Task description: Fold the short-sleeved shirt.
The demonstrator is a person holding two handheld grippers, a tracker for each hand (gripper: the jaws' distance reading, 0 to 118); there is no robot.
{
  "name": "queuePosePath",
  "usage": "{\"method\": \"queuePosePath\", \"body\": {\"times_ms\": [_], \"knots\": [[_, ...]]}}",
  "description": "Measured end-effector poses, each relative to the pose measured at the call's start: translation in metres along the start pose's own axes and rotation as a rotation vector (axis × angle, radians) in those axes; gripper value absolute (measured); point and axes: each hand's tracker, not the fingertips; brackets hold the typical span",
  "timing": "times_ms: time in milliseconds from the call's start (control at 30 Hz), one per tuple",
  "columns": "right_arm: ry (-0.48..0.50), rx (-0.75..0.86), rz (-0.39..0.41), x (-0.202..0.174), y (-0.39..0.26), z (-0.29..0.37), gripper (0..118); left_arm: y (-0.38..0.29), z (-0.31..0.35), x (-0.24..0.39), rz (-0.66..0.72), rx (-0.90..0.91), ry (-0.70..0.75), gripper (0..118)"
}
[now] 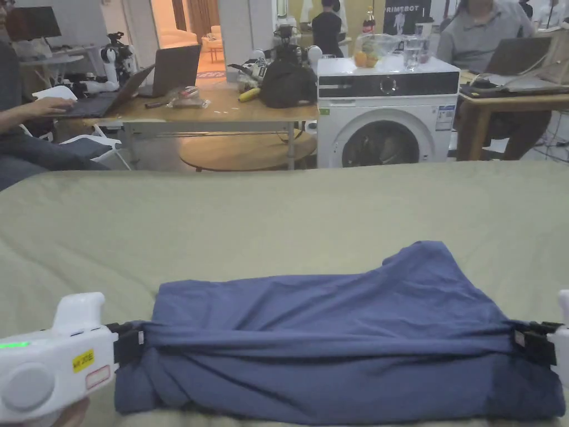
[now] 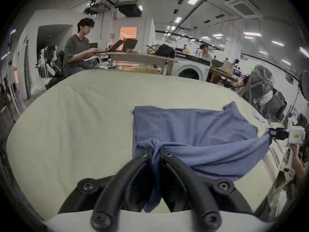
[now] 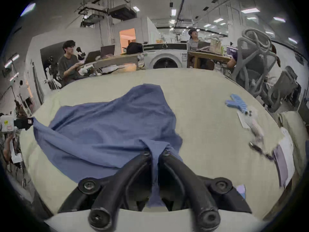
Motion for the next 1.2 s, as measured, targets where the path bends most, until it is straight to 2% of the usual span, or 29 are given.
{"method": "queuePosePath", "body": {"times_ms": [133, 167, 200, 233, 300, 333, 367, 500, 633, 700, 733, 767, 833, 867, 967, 1100, 1133, 1167, 1200], "knots": [[-0.028, -0.043, -0.042, 0.000, 0.011, -0.046, 5, 0.008, -0.051, -0.005, -0.008, -0.038, 0.018, 3], [-0.033, -0.048, -0.049, 0.003, 0.009, -0.052, 20, 0.008, -0.059, -0.005, -0.011, -0.041, 0.017, 10], [-0.045, -0.045, -0.058, 0.002, 0.008, -0.055, 40, 0.007, -0.064, -0.005, -0.009, -0.059, 0.025, 27], [-0.050, -0.041, -0.060, 0.002, 0.007, -0.055, 47, 0.007, -0.066, -0.006, 0.015, -0.067, 0.047, 35], [-0.044, -0.013, -0.062, 0.008, 0.005, -0.050, 58, 0.008, -0.059, -0.010, 0.080, -0.039, -0.001, 56], [-0.039, 0.020, -0.056, 0.007, 0.005, -0.042, 65, 0.011, -0.050, -0.007, 0.084, -0.005, -0.019, 79], [-0.042, 0.051, -0.036, 0.003, 0.007, -0.032, 64, 0.014, -0.038, -0.004, 0.074, 0.038, -0.027, 86], [0.008, 0.183, 0.034, -0.019, 0.012, 0.024, 64, 0.019, 0.028, 0.028, -0.008, 0.205, -0.033, 85], [0.037, 0.300, 0.049, -0.043, 0.006, 0.080, 64, 0.013, 0.094, 0.056, -0.043, 0.347, -0.083, 85], [0.066, 0.321, 0.058, -0.051, -0.002, 0.100, 49, 0.003, 0.120, 0.063, -0.073, 0.381, -0.121, 77], [0.070, 0.326, 0.062, -0.055, -0.007, 0.108, 34, -0.002, 0.131, 0.067, -0.072, 0.394, -0.129, 68], [0.067, 0.329, 0.065, -0.059, -0.013, 0.114, 15, -0.008, 0.140, 0.070, -0.072, 0.383, -0.128, 48], [0.065, 0.330, 0.076, -0.066, -0.025, 0.123, 2, -0.023, 0.153, 0.072, -0.087, 0.384, -0.146, 6], [0.055, 0.328, 0.071, -0.069, -0.033, 0.126, 0, -0.030, 0.156, 0.073, -0.089, 0.378, -0.144, 0], [0.062, 0.295, 0.067, -0.070, -0.048, 0.129, 0, -0.046, 0.159, 0.063, -0.061, 0.325, -0.133, 0], [0.089, 0.271, 0.046, -0.067, -0.058, 0.129, 0, -0.052, 0.127, 0.034, -0.022, 0.196, -0.077, 3], [0.099, 0.269, 0.032, -0.066, -0.059, 0.128, 0, -0.052, 0.114, 0.027, 0.014, 0.149, -0.082, 21], [0.111, 0.267, 0.020, -0.065, -0.060, 0.127, 0, -0.053, 0.096, 0.018, 0.067, 0.065, -0.070, 47], [0.116, 0.264, 0.016, -0.064, -0.060, 0.125, 0, -0.056, 0.077, 0.011, 0.110, 0.038, -0.048, 56]]}}
